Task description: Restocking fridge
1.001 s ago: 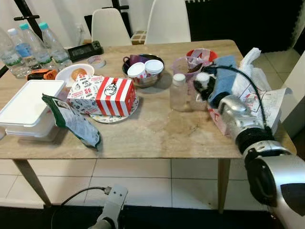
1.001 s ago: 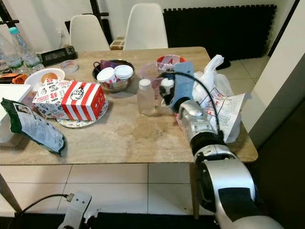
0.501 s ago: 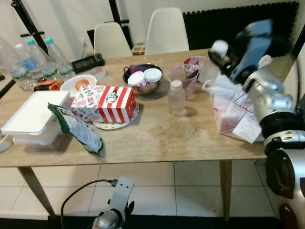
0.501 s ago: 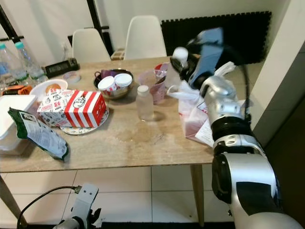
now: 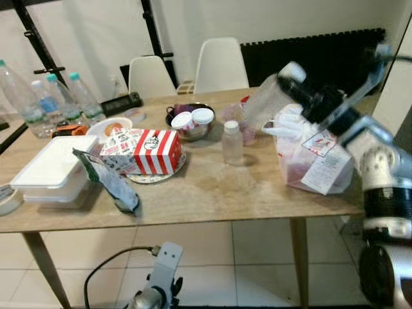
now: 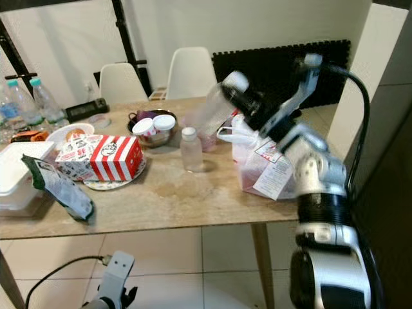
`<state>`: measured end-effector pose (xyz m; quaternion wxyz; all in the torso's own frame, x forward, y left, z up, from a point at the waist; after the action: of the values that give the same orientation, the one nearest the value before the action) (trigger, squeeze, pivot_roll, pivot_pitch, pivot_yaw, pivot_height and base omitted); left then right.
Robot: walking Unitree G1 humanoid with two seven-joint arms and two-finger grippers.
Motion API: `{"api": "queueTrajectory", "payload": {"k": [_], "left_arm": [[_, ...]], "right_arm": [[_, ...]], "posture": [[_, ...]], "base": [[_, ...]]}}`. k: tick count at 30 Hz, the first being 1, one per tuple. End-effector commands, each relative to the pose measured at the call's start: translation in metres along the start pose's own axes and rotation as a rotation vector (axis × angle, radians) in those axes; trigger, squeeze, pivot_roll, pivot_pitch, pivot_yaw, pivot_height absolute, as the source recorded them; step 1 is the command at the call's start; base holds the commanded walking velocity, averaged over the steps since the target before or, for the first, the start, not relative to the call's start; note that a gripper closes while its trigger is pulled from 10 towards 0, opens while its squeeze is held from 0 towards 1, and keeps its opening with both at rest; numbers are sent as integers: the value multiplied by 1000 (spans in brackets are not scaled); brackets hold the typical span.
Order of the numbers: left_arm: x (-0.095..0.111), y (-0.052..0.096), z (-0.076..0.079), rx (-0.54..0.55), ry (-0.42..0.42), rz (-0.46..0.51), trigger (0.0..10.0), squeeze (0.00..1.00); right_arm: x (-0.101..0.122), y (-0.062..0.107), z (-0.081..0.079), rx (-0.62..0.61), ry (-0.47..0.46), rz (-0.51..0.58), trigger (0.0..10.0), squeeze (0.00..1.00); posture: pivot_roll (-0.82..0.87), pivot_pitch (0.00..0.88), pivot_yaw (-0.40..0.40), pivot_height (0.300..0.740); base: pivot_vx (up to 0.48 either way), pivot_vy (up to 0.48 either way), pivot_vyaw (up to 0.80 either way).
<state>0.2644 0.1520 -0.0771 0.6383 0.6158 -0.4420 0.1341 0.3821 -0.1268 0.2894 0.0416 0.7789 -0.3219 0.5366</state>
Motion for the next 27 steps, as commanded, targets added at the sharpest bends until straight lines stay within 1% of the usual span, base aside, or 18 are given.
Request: {"api": "queueTrajectory", "payload": {"k": [1,4,6,7,8,9,11,13,14,16,17,19,20,21,23,25,26,27], "left_arm": [[-12,3,-1,4,16,-35,10000,0],[-14,4,-1,4,17,-38,10000,0],[-18,5,1,2,16,-51,10000,0],[-18,5,1,2,16,-51,10000,0],[-20,5,1,1,16,-55,10000,0],[-20,5,1,1,16,-55,10000,0],[-22,6,2,1,16,-62,10000,0],[-23,6,1,2,16,-66,10000,0],[-23,6,1,2,16,-66,10000,0],[-24,7,1,3,16,-68,10000,0],[-24,7,1,3,16,-68,10000,0],[-26,7,0,7,17,-70,10000,0],[-26,7,0,7,17,-70,10000,0],[-27,8,-1,9,19,-72,10000,0],[-27,8,-1,9,19,-72,10000,0],[-30,9,-1,14,23,-75,10000,0],[-31,10,-1,15,24,-77,10000,0],[-31,10,-1,15,24,-77,10000,0]], "right_arm": [[-10,2,-26,139,9,-63,0,0],[-17,4,-33,174,5,-90,0,0],[-42,11,-48,249,1,-189,0,0],[-42,11,-48,249,1,-189,0,0],[-55,14,-54,274,-2,-245,0,0],[-55,14,-54,274,-2,-245,0,0],[-88,23,-62,290,-11,-382,0,0],[-119,33,-60,261,2,-521,0,0],[-119,33,-60,261,2,-521,0,0],[-142,43,-54,223,16,-618,0,0],[-142,43,-54,223,16,-618,0,0],[-178,62,-41,162,25,-760,0,0],[-178,62,-41,162,25,-760,0,0],[-194,74,-38,146,13,-824,0,0],[-194,74,-38,146,13,-824,0,0],[-217,93,-35,123,-19,-902,0,0],[-224,99,-35,114,-24,-926,0,0],[-224,99,-35,114,-24,-926,0,0]], "posture": [[-77,16,70,726],[-77,18,70,726],[-79,26,69,726],[-79,26,69,726],[-78,28,69,726],[-78,28,69,726],[-76,28,69,726],[-75,31,68,726],[-75,31,68,726],[-75,31,68,726],[-75,31,68,726],[-73,32,64,726],[-73,32,64,726],[-70,34,57,726],[-70,34,57,726],[-69,34,52,726],[-69,34,52,726],[-69,34,52,726]], "base": [[0,0,0],[0,0,0],[0,0,0],[0,0,0],[0,0,0],[0,0,0],[0,0,0],[0,0,0],[0,0,0],[0,0,0],[0,0,0],[0,0,0],[0,0,0],[0,0,0],[0,0,0],[0,0,0],[0,0,0],[0,0,0]]}}
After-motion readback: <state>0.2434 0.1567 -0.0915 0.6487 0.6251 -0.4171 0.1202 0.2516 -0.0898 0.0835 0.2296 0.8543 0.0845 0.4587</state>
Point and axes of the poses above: a point about 5 cm out from each wrist's last joint towards the gripper, its own y axis pointing back from the gripper into the wrist, its own x axis along the axis of the wrist's last joint, z = x × y, the point moved 4 cm from there along -y, pointing out of the wrist towards the gripper, and after that the axes turned 8 degrees about -y, right-handed, at the moved point
